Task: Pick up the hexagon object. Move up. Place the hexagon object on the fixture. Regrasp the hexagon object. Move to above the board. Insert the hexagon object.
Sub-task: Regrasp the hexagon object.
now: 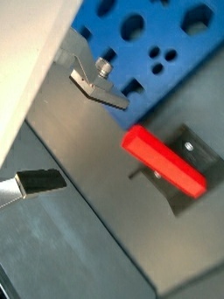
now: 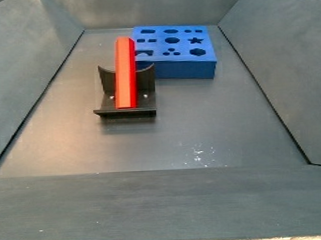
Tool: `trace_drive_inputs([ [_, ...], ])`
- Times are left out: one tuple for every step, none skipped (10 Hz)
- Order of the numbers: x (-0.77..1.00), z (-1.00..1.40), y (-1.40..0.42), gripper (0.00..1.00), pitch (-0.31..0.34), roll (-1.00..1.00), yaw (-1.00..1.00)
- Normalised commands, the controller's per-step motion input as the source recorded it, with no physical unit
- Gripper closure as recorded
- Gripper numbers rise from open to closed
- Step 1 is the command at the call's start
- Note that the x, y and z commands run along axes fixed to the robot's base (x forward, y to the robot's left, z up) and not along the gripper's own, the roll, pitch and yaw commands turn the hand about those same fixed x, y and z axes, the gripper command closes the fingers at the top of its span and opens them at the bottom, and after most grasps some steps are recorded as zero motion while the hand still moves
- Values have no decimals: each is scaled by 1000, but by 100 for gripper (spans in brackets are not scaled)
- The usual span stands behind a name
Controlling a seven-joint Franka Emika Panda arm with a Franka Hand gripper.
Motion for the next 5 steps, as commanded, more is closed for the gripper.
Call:
trace_drive_inputs([
  [40, -1, -23, 0, 55, 1000, 25],
  [57, -3, -28, 0, 71, 1000, 31],
  [75, -2, -33, 0, 92, 1000, 38],
  [88, -6, -35, 0, 113, 1000, 47],
  [100, -7, -41, 0, 136, 1000, 59],
])
